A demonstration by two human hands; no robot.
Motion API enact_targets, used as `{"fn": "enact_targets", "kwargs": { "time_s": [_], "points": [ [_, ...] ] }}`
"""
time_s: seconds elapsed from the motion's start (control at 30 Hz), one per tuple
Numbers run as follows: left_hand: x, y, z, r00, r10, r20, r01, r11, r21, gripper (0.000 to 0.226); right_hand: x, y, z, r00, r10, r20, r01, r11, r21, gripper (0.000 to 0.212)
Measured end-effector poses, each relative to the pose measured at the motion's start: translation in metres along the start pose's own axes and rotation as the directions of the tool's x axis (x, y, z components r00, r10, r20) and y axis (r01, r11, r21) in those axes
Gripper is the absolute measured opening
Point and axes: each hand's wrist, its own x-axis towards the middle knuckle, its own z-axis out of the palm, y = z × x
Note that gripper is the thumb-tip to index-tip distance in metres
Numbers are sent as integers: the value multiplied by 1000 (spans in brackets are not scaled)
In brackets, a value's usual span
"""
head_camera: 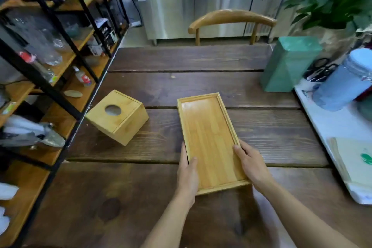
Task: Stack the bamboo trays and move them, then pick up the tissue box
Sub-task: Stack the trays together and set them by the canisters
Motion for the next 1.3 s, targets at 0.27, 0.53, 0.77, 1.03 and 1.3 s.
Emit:
{"fn": "enact_targets", "kwargs": {
  "time_s": [0.27,0.53,0.77,1.03,1.3],
  "points": [
    [2,-5,96,988,-9,155,3,999,37,51,1,28,-92,982,97,-159,-92,995,39,28],
    [3,-9,171,965,-35,259,18,997,70,55,5,46,-161,952,114,-284,-116,993,9,22],
    [7,-9,210,957,-1,291,-29,995,99,61,10,56,-197,938,134,-319,-134,991,20,22],
    [8,-4,210,945,-12,325,-29,992,121,57,17,51,-205,959,142,-244,-144,989,9,25],
    [-5,-19,164,797,72,600,-409,795,448,125,-6,67,-229,998,19,-63,-29,987,-157,42]
  ]
}}
